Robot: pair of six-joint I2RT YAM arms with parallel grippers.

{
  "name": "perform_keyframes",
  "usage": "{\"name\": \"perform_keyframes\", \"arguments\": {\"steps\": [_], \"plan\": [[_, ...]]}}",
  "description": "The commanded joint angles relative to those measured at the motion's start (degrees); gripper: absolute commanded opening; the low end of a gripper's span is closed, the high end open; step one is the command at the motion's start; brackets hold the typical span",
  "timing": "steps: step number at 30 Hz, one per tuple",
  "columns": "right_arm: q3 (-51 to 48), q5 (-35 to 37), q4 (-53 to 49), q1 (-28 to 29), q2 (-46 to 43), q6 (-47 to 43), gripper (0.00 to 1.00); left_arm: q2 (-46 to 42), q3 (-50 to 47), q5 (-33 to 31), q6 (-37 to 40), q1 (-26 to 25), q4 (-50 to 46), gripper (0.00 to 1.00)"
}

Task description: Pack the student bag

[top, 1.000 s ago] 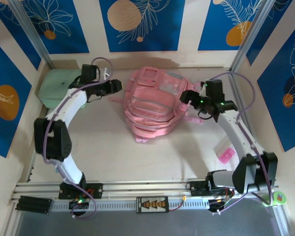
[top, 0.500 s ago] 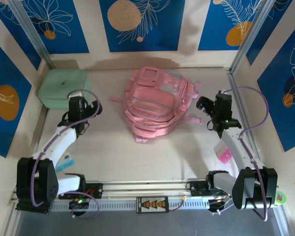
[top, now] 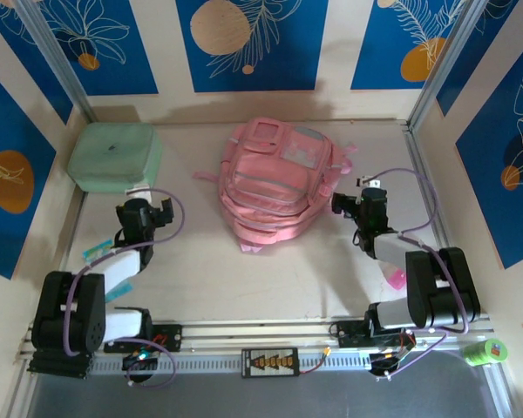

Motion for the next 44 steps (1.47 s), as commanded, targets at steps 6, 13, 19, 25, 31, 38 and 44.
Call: {"name": "perform_keyframes", "arguments": {"steps": [6, 13, 19, 25, 31, 38, 44], "plan": [[-4.06, -5.96, 17.99, -1.26, 5.02, -3.37, 0.99, 12.15, -3.55, 13.88, 4.05, 1.68, 24.99, 1.0], [-5.22, -6.33, 23.09, -0.52, 8.23, -4.54, 0.99, 15.55, -2.7, 15.24, 4.42, 1.7, 26.33, 0.99], [-3.46, -5.86, 18.99, -2.75, 7.97, -1.22, 0.99, 15.6, -0.71, 14.87, 4.72, 1.6, 22.38, 1.0], [-3.34, -6.09, 18.78, -2.95, 8.06, -1.15, 0.99, 15.52, -1.15, 16.73, 5.64, 1.43, 23.28, 1.0], [-3.41, -6.09, 18.81, -2.98, 8.01, -1.15, 0.99, 15.6, -0.09, 21.22, 7.42, 1.33, 21.17, 1.0], [-3.42, -6.09, 18.84, -2.93, 8.03, -1.15, 0.99, 15.87, 0.43, 21.05, 7.18, 1.4, 20.47, 1.0], [-3.44, -6.1, 18.91, -2.93, 7.92, -1.11, 0.99, 15.78, 0.35, 19.6, 6.65, 1.43, 20.51, 1.0]]}}
